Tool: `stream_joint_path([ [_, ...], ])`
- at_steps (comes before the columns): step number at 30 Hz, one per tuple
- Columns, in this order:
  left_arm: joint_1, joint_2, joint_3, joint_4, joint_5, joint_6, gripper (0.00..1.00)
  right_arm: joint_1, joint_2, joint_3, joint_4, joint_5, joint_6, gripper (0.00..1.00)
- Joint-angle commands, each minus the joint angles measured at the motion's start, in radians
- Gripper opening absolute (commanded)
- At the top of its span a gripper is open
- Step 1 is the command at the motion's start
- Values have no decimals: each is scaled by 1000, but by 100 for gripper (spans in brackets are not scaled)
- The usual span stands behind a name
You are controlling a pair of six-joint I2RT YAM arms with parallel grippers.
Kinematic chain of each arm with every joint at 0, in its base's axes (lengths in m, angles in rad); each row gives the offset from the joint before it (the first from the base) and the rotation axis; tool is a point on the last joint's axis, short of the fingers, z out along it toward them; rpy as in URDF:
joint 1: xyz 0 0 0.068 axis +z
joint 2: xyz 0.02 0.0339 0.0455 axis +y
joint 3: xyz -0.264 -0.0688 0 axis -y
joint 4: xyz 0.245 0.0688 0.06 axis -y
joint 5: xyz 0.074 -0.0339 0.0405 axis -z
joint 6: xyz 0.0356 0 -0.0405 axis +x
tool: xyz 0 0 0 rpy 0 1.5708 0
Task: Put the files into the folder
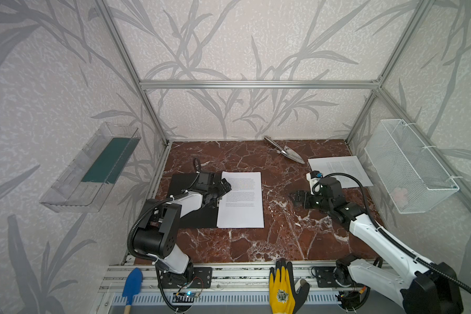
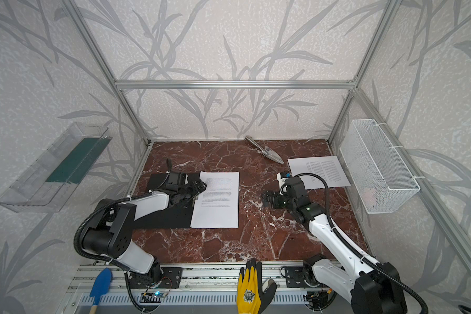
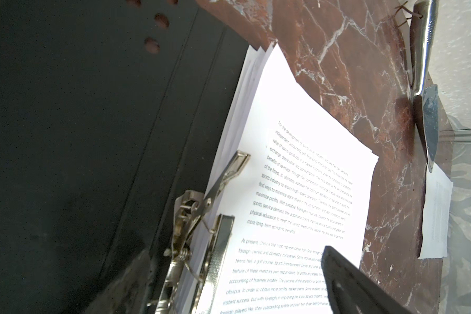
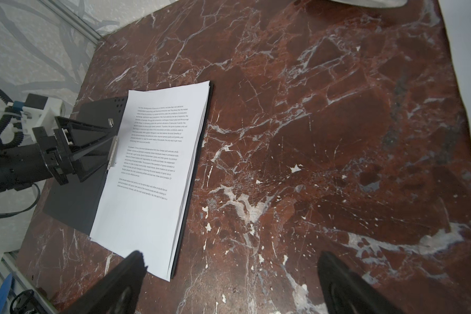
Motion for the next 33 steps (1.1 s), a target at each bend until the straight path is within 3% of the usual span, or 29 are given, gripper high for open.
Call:
stream_joint_path([
  [1, -47, 54, 10, -37, -31, -59, 99, -39, -7, -19, -9, -36, 26, 99],
  [14, -255, 83, 68, -21, -119, -171, 99, -74, -8, -37, 5, -20, 29, 99],
  [19, -258, 50, 73, -32, -122, -180, 99, -81, 6, -40, 0, 0, 26, 99],
  [23, -231, -87, 63, -64, -85, -144, 99, -86, 12, -39, 1, 2, 18, 99],
  [28, -223, -347, 49, -216, -115, -90, 99, -87, 13, -32, -17, 61, 11, 99],
  [33, -266, -626, -62, -243, -8, -48, 99, -95, 101, -11, 9, 149, 34, 99],
])
